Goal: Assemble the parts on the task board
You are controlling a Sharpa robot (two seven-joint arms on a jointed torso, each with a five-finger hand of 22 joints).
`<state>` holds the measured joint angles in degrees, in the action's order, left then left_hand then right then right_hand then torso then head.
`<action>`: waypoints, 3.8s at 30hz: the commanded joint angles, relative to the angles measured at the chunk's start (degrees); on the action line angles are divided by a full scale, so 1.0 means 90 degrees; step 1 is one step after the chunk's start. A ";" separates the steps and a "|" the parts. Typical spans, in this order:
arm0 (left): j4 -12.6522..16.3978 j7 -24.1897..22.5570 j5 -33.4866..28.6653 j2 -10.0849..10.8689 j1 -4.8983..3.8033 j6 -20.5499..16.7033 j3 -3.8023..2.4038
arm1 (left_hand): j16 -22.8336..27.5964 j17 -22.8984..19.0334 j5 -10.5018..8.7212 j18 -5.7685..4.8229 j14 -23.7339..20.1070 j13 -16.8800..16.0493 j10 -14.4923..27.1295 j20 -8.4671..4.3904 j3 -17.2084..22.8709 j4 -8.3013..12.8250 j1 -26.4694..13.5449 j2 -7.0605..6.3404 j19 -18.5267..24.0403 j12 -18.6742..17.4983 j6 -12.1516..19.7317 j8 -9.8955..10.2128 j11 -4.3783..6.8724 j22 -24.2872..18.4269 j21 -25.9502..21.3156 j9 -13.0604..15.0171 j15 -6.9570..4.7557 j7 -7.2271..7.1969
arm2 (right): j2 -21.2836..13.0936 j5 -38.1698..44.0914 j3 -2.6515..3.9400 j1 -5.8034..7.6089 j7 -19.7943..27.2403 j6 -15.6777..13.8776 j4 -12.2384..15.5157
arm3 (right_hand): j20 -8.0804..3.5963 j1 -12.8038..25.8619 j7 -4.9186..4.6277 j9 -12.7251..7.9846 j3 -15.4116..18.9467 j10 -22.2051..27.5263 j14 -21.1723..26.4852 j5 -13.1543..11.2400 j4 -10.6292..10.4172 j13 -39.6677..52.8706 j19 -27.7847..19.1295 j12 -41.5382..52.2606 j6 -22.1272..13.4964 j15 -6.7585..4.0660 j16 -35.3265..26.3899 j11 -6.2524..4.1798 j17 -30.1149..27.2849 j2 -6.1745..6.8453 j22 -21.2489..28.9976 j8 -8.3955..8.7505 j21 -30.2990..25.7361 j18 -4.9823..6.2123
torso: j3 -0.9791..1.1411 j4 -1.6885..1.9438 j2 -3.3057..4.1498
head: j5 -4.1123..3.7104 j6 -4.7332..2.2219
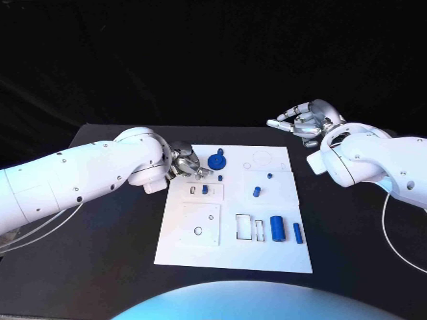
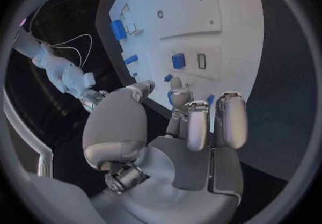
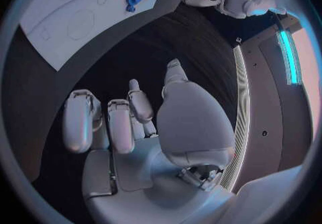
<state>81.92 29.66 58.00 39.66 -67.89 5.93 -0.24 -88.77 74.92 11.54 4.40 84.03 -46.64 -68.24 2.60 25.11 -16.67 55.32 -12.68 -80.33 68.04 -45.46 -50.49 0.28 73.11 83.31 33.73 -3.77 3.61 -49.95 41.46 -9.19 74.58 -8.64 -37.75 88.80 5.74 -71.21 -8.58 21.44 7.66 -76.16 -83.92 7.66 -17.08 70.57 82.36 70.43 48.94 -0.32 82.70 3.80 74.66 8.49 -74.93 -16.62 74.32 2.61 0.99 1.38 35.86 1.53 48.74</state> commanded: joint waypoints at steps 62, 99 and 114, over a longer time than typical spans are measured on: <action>-0.2589 -0.0209 0.0209 -0.1217 -0.0452 0.1681 0.0268 | 0.0156 0.1011 -0.0004 -0.0016 0.0412 0.0557 0.0605 0.0215 -0.0493 0.0008 0.0526 0.0380 0.0277 -0.0257 0.0250 0.0531 -0.0224 -0.0339 -0.0193 -0.0343 0.0232 0.0250 | 0.0042 -0.0038 0.0001 -0.0011 0.0124 0.0066 -0.0035 | -0.0006 0.0036 -0.0003 -0.0019 -0.0011 0.0190 -0.0259 0.0022 0.0023 -0.0232 -0.0077 -0.0238 -0.0075 -0.0010 -0.0066 0.0003 -0.0080 -0.0158 -0.0729 -0.0055 -0.0118 0.0137 | -0.0003 -0.0005 0.0004 | 0.0050 0.0074; -0.2680 -0.0220 0.0160 -0.1283 -0.0422 0.1666 0.0333 | 0.0163 0.1000 0.0036 -0.0021 0.0403 0.0605 0.0645 0.0202 -0.0359 0.0052 0.1342 0.0685 0.0274 -0.0259 0.0177 0.0586 -0.0198 -0.0294 -0.0179 -0.0430 0.0211 0.0226 | 0.0061 -0.0038 0.0001 -0.0011 0.0116 0.0084 -0.0042 | -0.0007 0.0022 -0.0001 -0.0021 -0.0022 0.0186 -0.0258 0.0016 0.0026 -0.0234 -0.0072 -0.0237 -0.0078 -0.0011 -0.0071 0.0001 -0.0082 -0.0204 -0.0733 -0.0067 -0.0115 0.0135 | 0.0006 -0.0004 -0.0002 | 0.0042 0.0111; -0.2703 -0.0298 -0.0130 -0.1278 -0.0420 0.1539 0.0337 | 0.0168 0.0994 0.0048 -0.0024 0.0401 0.0704 0.0670 0.0175 0.1133 0.0605 0.2344 0.0804 0.0279 -0.0351 0.0301 0.0462 -0.0162 -0.0256 -0.0167 -0.0375 0.0181 0.0212 | 0.0061 -0.0038 0.0001 -0.0011 0.0111 0.0091 -0.0046 | -0.0007 0.0022 -0.0001 -0.0021 -0.0022 0.0186 -0.0258 0.0016 0.0026 -0.0234 -0.0072 -0.0237 -0.0078 -0.0011 -0.0071 0.0001 -0.0082 -0.0204 -0.0733 -0.0067 -0.0115 0.0135 | 0.0007 -0.0002 -0.0004 | 0.0044 0.0122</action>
<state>57.59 27.92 58.69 28.27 -71.69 20.39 2.79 -87.57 74.92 11.71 4.39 83.83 -40.35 -62.23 4.39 32.68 -13.25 75.40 -6.00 -77.90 65.22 -42.89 -45.74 -1.05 70.79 81.59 29.46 -1.93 5.71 -49.46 40.87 -9.19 74.50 -8.05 -37.67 88.40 5.74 -71.02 -8.55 21.34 7.64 -74.92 -83.92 7.66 -17.07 68.52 81.95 68.65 48.55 -0.32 82.26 3.79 73.98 7.23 -74.95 -16.85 73.45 3.51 1.04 1.35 35.83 1.90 49.81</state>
